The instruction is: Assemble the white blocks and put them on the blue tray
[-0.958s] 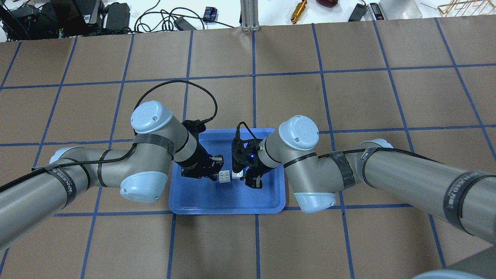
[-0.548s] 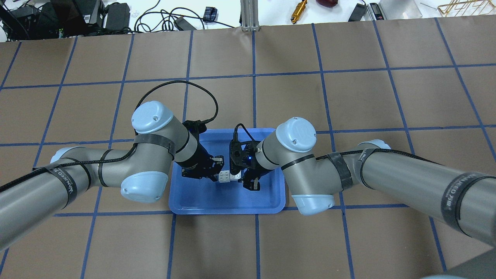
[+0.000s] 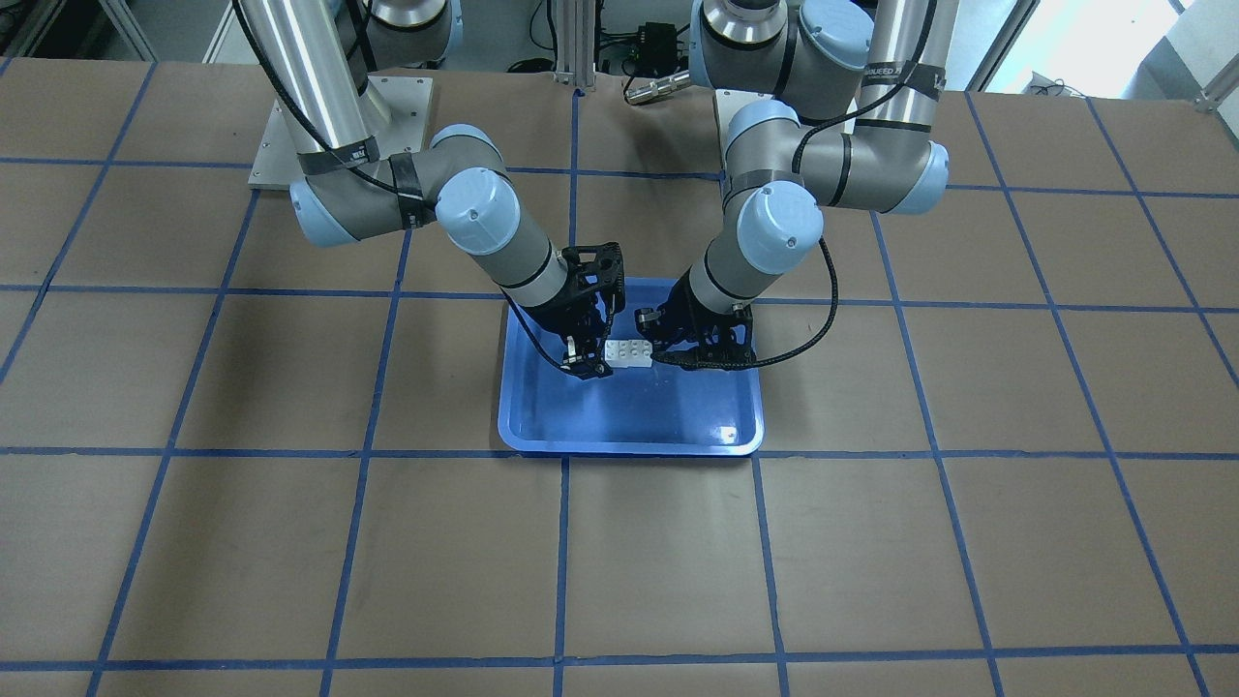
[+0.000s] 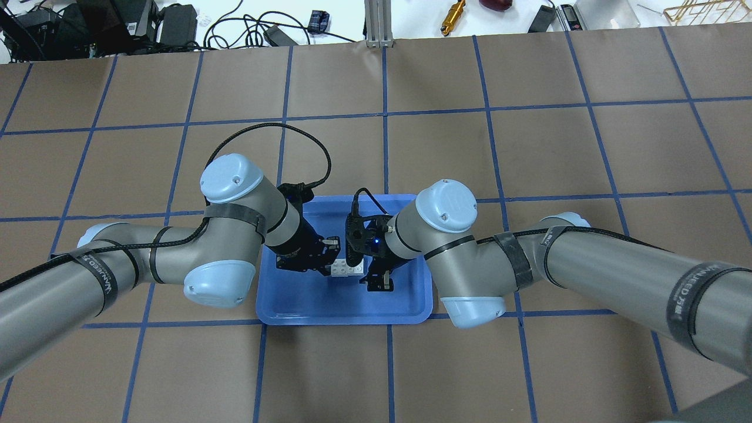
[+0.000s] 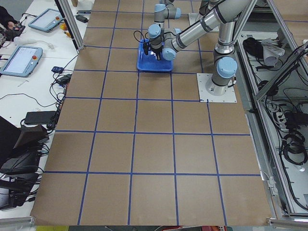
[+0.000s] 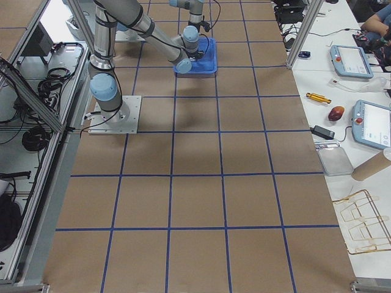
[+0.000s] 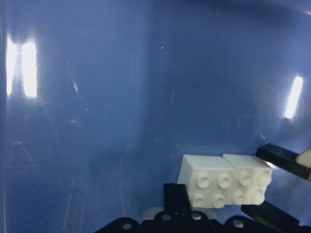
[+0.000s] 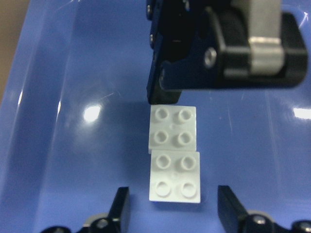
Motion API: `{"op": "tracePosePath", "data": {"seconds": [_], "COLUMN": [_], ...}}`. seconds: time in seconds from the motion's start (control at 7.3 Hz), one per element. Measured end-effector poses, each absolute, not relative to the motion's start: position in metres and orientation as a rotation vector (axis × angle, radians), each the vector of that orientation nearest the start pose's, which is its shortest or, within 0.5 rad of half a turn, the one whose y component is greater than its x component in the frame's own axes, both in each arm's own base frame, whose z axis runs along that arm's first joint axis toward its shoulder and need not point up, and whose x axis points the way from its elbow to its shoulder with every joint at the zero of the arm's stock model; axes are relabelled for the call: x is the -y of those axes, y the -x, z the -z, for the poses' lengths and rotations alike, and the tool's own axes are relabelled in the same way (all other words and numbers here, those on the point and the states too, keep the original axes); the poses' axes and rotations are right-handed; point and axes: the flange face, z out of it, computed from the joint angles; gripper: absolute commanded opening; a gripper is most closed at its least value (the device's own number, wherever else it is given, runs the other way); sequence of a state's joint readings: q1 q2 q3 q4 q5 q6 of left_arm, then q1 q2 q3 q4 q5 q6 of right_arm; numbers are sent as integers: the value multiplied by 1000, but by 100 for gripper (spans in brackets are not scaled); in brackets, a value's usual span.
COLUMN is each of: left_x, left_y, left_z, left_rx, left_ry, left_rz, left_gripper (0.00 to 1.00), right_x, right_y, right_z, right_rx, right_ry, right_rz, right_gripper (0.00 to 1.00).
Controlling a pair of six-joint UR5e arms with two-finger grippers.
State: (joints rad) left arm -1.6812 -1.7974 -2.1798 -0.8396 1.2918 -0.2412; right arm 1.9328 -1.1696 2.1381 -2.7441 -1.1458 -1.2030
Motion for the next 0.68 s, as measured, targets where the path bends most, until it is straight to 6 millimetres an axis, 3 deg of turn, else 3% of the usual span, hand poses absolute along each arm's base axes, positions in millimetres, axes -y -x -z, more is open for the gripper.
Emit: {"op": "tracePosePath", "data": {"seconds": [0.41, 0.68], "left_x": [427, 428], "left_y": [209, 209], "left_z": [-180, -180], "left_rx": [-3379, -3379], "left_ry": [248, 248], "left_rz": [-256, -255], "left_gripper": [0, 0], "right_x": [418, 428], "right_y": [-340, -331], "right_z": [-175, -198], "right_rx": [-1967, -2062], "right_ry": [1995, 1913], "right_rz": [548, 597], "right_gripper": [100, 100]}}
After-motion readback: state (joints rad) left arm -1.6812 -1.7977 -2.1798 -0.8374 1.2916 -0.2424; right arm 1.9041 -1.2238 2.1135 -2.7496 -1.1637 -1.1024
